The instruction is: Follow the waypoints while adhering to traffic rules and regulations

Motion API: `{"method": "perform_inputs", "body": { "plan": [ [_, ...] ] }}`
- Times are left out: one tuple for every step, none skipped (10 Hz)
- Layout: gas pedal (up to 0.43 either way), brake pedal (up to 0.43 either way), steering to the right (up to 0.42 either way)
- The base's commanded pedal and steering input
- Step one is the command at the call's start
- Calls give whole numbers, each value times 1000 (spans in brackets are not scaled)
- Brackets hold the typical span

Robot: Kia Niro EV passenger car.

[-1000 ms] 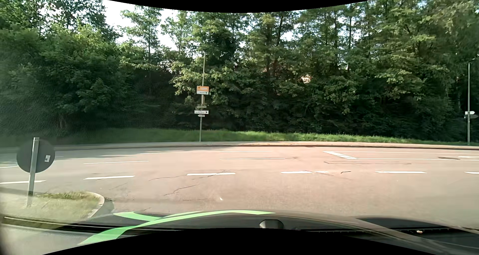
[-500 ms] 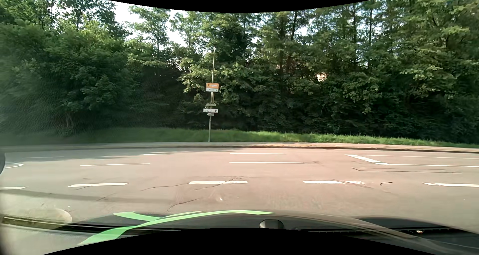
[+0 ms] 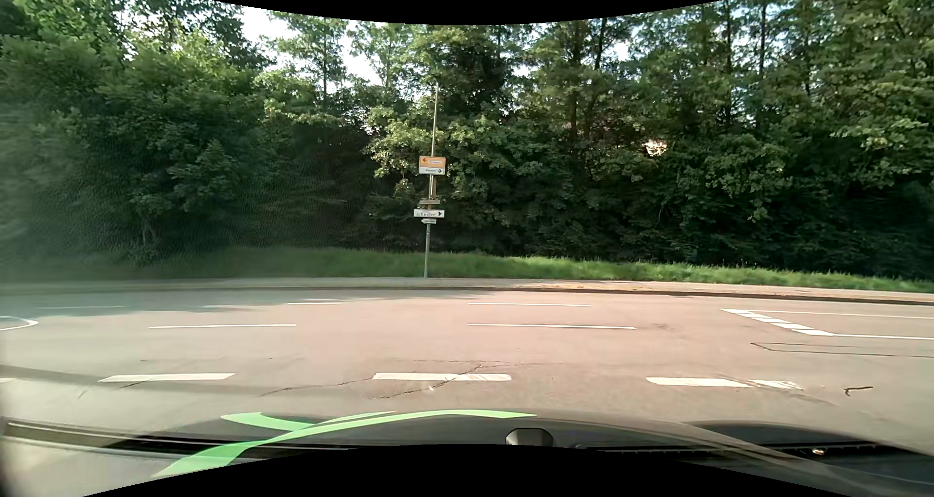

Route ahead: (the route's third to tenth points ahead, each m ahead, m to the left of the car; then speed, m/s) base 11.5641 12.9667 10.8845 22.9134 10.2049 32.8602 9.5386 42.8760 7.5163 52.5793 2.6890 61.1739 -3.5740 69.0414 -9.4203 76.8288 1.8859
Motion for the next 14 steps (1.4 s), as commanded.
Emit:
{"method": "perform_inputs", "body": {
  "plan": [
    [0,201,-196],
    [0,207,-202],
    [0,213,-210],
    [0,213,-217],
    [0,213,-223],
    [0,207,-225],
    [0,207,-226],
    [0,220,-226],
    [0,226,-227],
    [0,238,-228],
    [0,250,-230],
    [0,250,-230],
    [0,250,-230],
    [0,250,-230]
  ]
}}
